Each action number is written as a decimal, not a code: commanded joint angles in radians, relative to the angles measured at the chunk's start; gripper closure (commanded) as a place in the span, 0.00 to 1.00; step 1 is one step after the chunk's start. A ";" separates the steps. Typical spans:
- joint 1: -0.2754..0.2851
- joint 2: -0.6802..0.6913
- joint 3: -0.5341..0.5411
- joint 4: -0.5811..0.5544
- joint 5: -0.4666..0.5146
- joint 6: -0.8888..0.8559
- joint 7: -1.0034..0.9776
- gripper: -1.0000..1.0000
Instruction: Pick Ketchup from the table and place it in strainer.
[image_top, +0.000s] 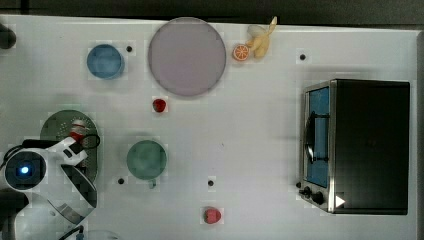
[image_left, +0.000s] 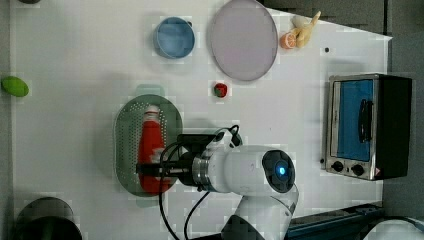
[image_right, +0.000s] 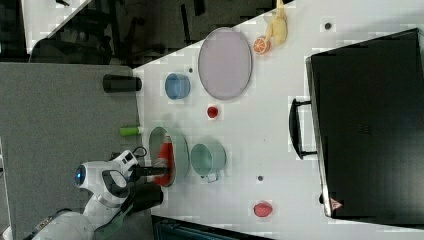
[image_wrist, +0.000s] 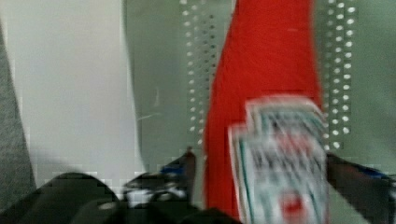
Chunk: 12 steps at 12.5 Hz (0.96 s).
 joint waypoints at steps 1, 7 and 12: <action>0.007 -0.042 -0.002 0.036 0.012 0.016 0.103 0.00; -0.129 -0.323 -0.005 0.121 0.060 -0.282 0.190 0.00; -0.268 -0.448 -0.089 0.344 0.237 -0.698 0.167 0.00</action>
